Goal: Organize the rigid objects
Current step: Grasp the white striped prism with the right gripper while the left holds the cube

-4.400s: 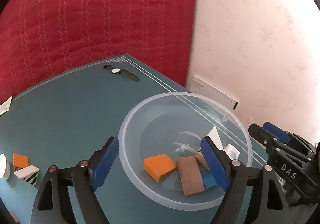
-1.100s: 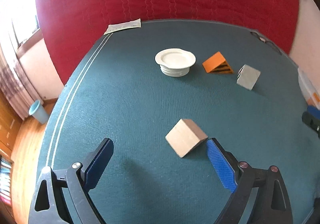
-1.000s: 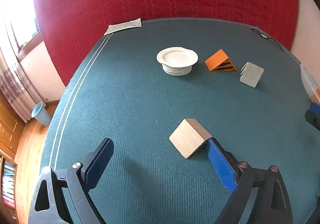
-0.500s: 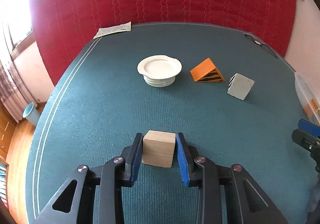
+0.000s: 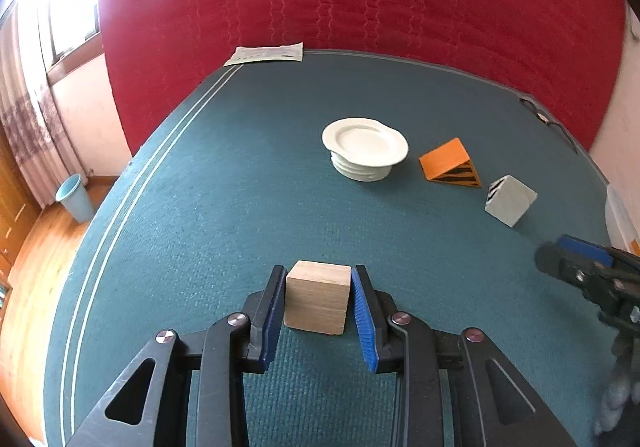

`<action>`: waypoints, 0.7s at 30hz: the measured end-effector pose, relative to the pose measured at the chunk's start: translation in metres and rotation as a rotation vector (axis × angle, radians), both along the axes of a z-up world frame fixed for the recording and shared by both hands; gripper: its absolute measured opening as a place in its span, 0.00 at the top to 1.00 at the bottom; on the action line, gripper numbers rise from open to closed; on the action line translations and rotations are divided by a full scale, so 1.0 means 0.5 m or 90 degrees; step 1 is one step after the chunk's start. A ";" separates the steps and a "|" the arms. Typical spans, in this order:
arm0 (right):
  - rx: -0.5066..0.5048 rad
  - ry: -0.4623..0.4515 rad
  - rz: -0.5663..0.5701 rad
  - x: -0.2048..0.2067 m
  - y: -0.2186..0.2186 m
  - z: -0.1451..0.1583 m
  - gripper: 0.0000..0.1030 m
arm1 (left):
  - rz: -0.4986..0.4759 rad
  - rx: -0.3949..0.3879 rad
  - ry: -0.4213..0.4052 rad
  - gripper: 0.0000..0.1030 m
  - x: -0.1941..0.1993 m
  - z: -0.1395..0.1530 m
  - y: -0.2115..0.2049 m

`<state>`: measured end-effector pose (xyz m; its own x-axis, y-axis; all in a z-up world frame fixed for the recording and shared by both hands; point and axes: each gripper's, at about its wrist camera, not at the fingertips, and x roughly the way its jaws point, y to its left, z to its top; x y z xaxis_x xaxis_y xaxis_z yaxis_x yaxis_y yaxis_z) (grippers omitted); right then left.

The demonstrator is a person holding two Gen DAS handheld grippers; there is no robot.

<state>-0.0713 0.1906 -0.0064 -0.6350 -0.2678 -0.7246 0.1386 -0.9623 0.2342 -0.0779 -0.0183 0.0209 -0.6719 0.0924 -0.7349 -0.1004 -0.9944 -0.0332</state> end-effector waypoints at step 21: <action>0.051 0.018 -0.038 -0.121 -0.071 -0.010 0.55 | 0.008 0.010 -0.002 0.67 -0.001 0.001 -0.005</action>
